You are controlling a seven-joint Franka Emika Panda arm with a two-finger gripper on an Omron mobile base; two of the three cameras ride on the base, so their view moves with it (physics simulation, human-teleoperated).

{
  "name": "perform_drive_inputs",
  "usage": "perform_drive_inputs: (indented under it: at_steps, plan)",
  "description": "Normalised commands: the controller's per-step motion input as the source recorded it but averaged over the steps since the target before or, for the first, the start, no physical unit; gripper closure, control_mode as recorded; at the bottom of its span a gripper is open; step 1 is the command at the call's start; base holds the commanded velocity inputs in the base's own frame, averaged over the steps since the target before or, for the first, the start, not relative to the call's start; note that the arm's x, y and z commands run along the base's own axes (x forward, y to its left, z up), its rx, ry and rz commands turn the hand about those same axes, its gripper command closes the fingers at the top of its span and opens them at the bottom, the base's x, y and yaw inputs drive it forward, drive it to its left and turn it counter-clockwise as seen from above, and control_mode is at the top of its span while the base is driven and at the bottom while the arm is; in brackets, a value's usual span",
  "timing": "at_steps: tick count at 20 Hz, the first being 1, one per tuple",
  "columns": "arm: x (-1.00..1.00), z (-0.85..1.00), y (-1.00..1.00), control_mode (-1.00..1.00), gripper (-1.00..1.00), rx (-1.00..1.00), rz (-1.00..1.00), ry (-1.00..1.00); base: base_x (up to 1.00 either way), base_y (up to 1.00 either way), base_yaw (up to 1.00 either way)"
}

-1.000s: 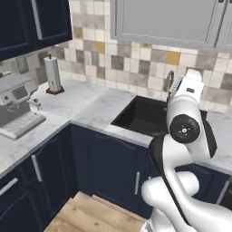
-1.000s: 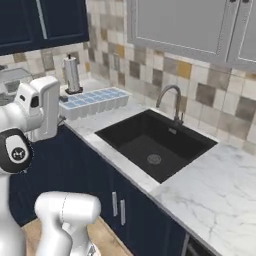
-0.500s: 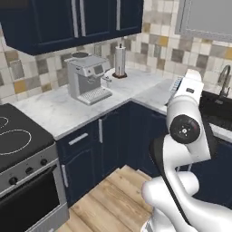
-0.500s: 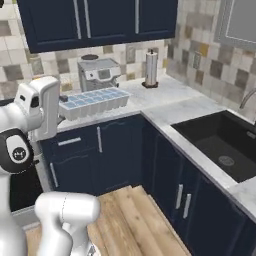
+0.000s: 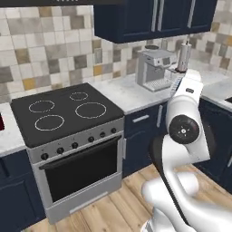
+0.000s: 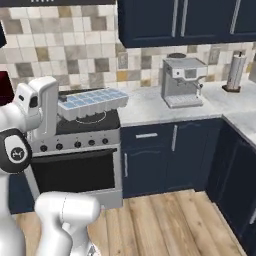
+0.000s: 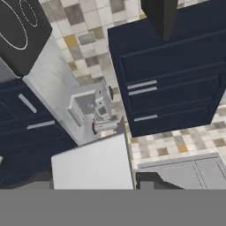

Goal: The ice cube tray has been filled with water. Take the tray and place it in the freezer to make ice. Close the freezer door after placing the tray.

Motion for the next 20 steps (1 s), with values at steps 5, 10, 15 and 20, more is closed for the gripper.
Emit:
perform_drive_inputs:
  at_steps: [5,10,15,20]
  plan:
    - [0.0,0.0,0.0,1.0,1.0,0.0,0.0,0.0,-0.36,0.56,0.52]
    - [0.0,0.0,0.0,1.0,1.0,0.0,0.0,0.0,-0.47,0.53,0.52]
    - [0.0,0.0,0.0,1.0,1.0,0.0,0.0,0.0,-0.36,0.49,0.53]
    - [0.0,0.0,0.0,1.0,1.0,0.0,0.0,0.0,-0.24,0.44,0.49]
